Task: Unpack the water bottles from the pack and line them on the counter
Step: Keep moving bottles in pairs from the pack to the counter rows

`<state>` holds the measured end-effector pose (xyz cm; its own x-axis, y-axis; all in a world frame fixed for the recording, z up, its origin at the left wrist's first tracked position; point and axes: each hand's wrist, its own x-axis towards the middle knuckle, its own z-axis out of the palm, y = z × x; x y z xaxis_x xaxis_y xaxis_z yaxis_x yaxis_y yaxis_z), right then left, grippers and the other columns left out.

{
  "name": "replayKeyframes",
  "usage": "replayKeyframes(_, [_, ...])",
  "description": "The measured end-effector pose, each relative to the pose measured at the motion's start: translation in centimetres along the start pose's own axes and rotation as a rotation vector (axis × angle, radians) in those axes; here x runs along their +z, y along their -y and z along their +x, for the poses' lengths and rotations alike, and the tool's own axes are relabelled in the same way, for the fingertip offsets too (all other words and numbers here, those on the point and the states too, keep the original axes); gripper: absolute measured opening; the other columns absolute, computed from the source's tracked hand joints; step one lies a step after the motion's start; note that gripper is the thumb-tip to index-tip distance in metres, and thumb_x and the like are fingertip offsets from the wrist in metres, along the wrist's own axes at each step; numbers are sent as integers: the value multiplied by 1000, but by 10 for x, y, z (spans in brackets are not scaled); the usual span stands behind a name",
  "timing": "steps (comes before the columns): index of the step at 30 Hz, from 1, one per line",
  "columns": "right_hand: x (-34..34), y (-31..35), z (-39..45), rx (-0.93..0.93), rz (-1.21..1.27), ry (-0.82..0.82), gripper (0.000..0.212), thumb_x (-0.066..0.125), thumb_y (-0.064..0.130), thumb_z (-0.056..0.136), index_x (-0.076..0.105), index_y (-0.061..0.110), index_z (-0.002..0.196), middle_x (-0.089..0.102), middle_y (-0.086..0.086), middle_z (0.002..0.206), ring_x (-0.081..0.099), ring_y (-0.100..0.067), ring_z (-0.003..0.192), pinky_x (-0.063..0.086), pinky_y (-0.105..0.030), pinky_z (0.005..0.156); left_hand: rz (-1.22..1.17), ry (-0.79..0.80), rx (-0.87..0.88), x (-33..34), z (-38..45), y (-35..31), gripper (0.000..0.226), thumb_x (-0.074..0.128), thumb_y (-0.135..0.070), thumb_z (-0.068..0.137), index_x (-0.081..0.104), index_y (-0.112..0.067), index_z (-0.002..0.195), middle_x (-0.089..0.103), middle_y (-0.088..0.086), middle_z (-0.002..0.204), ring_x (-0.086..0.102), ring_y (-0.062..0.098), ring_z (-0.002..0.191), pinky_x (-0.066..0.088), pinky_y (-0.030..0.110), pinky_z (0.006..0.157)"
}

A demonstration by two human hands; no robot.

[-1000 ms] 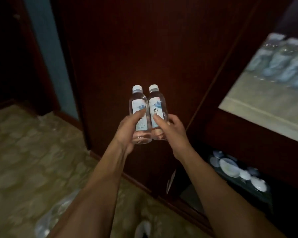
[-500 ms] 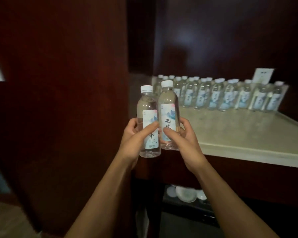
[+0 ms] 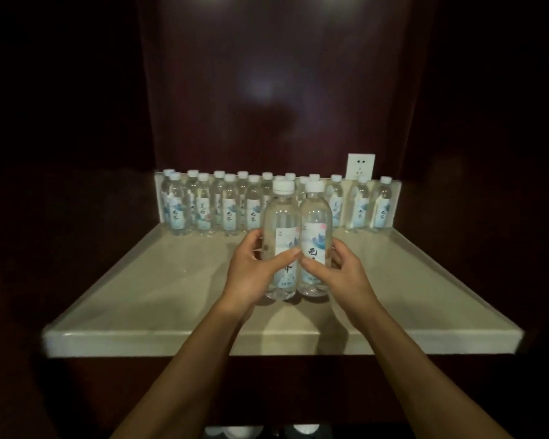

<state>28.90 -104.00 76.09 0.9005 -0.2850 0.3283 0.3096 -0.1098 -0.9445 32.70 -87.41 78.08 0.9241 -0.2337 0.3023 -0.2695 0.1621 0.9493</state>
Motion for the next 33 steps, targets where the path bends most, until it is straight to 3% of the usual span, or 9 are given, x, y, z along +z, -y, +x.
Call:
replayKeyframes(5, [-47, -28, 43, 40, -48, -54, 48, 84, 18, 78, 64, 30, 119, 73, 1, 117, 71, -21, 107, 56, -53, 94, 11, 46, -59, 42, 52, 38, 47, 86, -13, 76, 67, -17, 119, 76, 2, 110, 75, 20, 98, 62, 46, 85])
replayKeyframes(9, [-70, -43, 75, 49, -73, -71, 48, 83, 12, 78, 62, 26, 120, 73, -2, 117, 72, -20, 105, 58, -53, 91, 15, 23, -91, 71, 98, 68, 46, 89, -15, 72, 70, -18, 113, 77, 3, 106, 75, 22, 96, 61, 49, 86])
replayKeyframes(13, [-86, -47, 105, 99, -28, -100, 43, 69, -9, 84, 59, 7, 122, 70, -12, 106, 74, -8, 73, 58, -24, 55, 12, 47, -115, 97, 144, 87, 49, 89, -13, 70, 69, -15, 115, 78, 4, 105, 76, 21, 93, 62, 47, 85])
replayKeyframes(15, [-93, -54, 120, 111, -38, -105, 43, 68, -11, 84, 58, 6, 123, 69, -13, 106, 74, -8, 68, 55, -21, 50, 34, 54, -109, 108, 164, 95, 55, 92, -19, 65, 70, -18, 115, 78, 1, 102, 76, 21, 92, 61, 48, 85])
replayKeyframes(19, [-110, -73, 149, 166, -40, -146, 40, 68, -9, 85, 59, 7, 120, 70, -12, 100, 75, -10, 68, 57, -22, 51, 80, 39, -119, 127, 195, 115, 48, 93, -23, 65, 72, -27, 107, 79, -5, 96, 76, 18, 90, 61, 48, 85])
replayKeyframes(24, [-130, -101, 187, 195, -147, -157, 57, 86, 31, 72, 62, 44, 122, 71, 0, 117, 69, -32, 109, 59, -54, 83, 138, 1, -95, 145, 222, 133, 35, 90, -22, 71, 66, -34, 94, 77, -7, 94, 74, 15, 90, 60, 47, 87])
replayKeyframes(27, [-138, -109, 204, 148, -237, -129, 50, 78, 29, 82, 58, 44, 125, 71, 11, 114, 67, -20, 111, 58, -47, 90, 224, -53, -3, 155, 235, 143, 44, 87, -33, 73, 67, -29, 113, 74, -4, 107, 71, 16, 98, 59, 46, 88])
replayKeyframes(30, [-145, -116, 218, 121, -274, -56, 47, 70, 24, 91, 53, 38, 132, 69, 13, 118, 66, -11, 108, 58, -36, 87, 348, -97, 54, 161, 243, 153, 66, 81, -51, 72, 58, -32, 131, 70, -7, 121, 67, 14, 111, 58, 43, 93])
replayKeyframes(33, [-150, -124, 233, 107, -287, -66, 49, 69, 25, 91, 49, 34, 135, 67, 16, 118, 64, -7, 108, 56, -28, 84, 420, -143, 130, 167, 246, 155, 72, 83, -38, 78, 51, -25, 140, 67, -8, 126, 65, 10, 112, 54, 32, 97])
